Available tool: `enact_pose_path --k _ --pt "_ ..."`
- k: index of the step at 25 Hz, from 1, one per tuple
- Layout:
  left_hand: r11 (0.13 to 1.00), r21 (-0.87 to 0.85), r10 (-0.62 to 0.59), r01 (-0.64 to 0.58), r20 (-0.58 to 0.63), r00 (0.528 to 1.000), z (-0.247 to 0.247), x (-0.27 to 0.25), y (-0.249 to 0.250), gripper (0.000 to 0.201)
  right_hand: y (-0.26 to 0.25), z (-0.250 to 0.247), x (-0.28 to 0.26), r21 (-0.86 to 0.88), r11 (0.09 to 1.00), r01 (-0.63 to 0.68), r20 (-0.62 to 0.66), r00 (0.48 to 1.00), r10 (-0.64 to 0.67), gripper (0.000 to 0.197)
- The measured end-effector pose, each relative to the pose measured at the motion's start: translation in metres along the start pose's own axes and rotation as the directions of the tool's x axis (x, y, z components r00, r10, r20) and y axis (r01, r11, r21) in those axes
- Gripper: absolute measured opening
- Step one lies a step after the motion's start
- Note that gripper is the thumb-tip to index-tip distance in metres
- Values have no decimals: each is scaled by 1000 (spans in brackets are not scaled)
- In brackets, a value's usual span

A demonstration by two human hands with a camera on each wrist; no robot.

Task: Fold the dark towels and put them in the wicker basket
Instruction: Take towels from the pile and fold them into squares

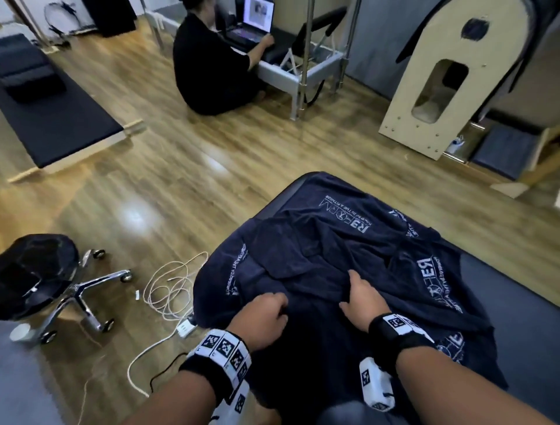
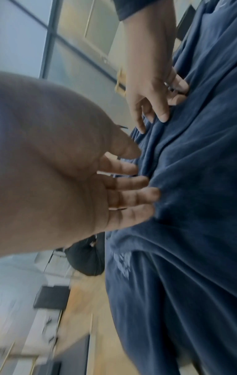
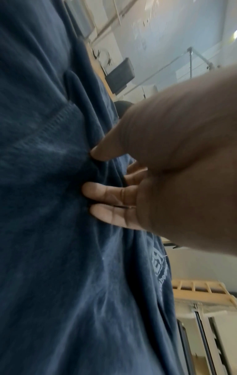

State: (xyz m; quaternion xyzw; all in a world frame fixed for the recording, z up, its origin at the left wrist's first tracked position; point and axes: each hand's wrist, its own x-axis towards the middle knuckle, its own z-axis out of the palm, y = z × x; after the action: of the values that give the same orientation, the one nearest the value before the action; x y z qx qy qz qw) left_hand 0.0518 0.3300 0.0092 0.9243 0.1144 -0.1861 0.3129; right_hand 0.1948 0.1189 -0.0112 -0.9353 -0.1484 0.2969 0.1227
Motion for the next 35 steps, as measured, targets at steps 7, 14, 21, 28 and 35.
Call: enact_pose_path --k 7,14,21,28,35 --pt "976 178 116 -125 56 992 -20 75 3 68 6 -11 -27 122 992 23 -160 987 -3 23" --pt "852 356 316 -384 235 919 -1 103 44 22 51 1 -82 206 973 -101 -286 945 159 16" --pt "726 272 574 -631 265 775 4 92 120 22 84 15 -140 325 871 -368 -256 853 455 19" --pt "647 -30 702 -762 415 579 57 59 162 23 72 37 -181 466 858 -217 -287 880 379 78" --pt "653 -65 696 -755 446 563 81 32 201 21 97 40 -219 572 797 -196 -454 733 506 26"
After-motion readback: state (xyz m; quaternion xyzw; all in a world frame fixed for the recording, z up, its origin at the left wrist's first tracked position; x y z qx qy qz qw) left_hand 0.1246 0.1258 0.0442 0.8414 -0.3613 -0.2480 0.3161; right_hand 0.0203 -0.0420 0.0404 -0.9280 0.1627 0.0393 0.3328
